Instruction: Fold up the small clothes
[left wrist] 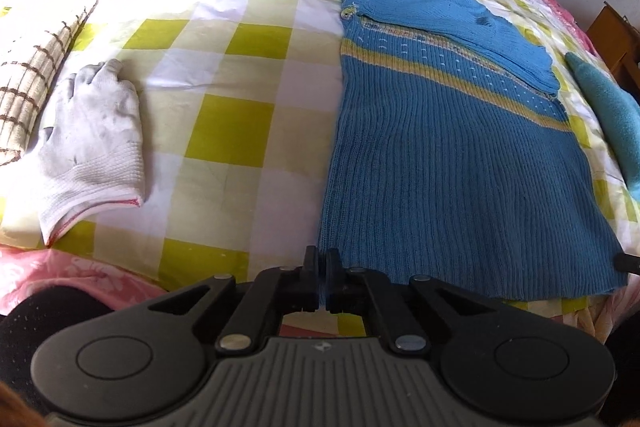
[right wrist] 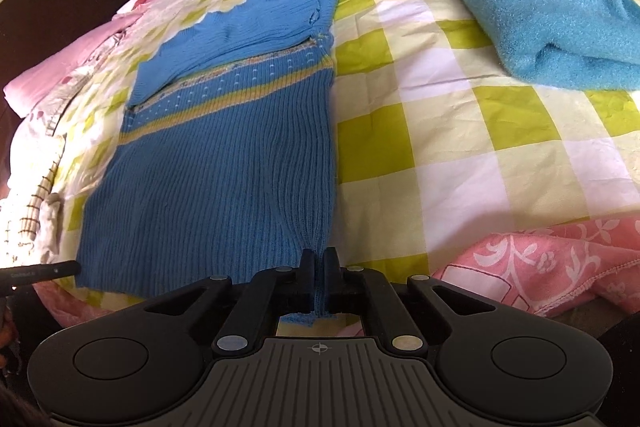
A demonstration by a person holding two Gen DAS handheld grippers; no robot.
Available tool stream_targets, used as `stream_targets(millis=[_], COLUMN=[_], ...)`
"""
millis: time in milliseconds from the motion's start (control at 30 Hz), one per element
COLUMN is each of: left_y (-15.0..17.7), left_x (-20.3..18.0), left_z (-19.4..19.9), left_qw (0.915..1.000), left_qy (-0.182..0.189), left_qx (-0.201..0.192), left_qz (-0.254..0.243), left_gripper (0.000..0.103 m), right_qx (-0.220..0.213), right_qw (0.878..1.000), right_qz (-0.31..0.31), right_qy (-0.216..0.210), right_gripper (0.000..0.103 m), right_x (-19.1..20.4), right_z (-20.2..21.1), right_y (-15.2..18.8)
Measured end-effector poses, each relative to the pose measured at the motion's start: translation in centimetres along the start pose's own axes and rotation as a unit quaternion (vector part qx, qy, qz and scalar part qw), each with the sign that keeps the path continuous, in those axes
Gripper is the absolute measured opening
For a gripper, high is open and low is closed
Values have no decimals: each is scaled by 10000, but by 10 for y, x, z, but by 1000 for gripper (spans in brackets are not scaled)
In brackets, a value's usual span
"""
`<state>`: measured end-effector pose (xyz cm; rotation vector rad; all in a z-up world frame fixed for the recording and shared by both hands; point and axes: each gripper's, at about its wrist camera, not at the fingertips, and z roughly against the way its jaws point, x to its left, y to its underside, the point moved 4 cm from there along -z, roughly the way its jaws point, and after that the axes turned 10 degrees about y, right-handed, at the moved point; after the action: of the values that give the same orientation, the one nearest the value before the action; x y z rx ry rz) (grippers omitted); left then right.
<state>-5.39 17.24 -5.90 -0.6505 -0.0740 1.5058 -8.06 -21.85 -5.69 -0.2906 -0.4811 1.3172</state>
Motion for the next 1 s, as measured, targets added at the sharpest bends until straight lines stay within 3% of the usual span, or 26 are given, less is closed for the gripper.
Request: stream_targets(millis=[33,167,267,467,533,567,600,700,900,1000], left_y=[0,-2,-4,-8,-8,-8,-8,-9,-29,-49], left_x=[1,5,3,-3,-5,-7,-8,-10,-3,-1], left_z=[0,-2,-4,-18,-19,-19,-19,-18,-7,-4], left_qw=[10000,9999,9999,9998,9997,9996,9996,9998,9960,9884], left_qy=[16,66,56,-171,-175,-176,-147,95,723,1177], left_qx=[12,37,-25,-8,-40,-33,-10,36,-346,-607], left_qz=[20,131,122,-104,-187,-234,-260,-175,394,744], left_gripper=[10,21,32,36,35,30,18,15,10,10], right_qx=[3,107,194,295,325,380,454,505,131,-136], right_qw=[10000,9997,9996,9988,9988,9986,9983,9979,9921,9840], right_qz=[32,156,181,380,372,341,299,138,-632,-1010], right_qy=[18,162,107,96,-2,-117,-197,-370,-1074,-1461], right_gripper=[10,19,35,39,33,27,17,8,6,6], right_x=[0,-1,1,12,14,14,14,11,0,-4], right_z=[0,-3,-10,-24,-24,-24,-25,-25,-12,-5], right_y=[0,2,2,3,3,2,3,3,-11,-27])
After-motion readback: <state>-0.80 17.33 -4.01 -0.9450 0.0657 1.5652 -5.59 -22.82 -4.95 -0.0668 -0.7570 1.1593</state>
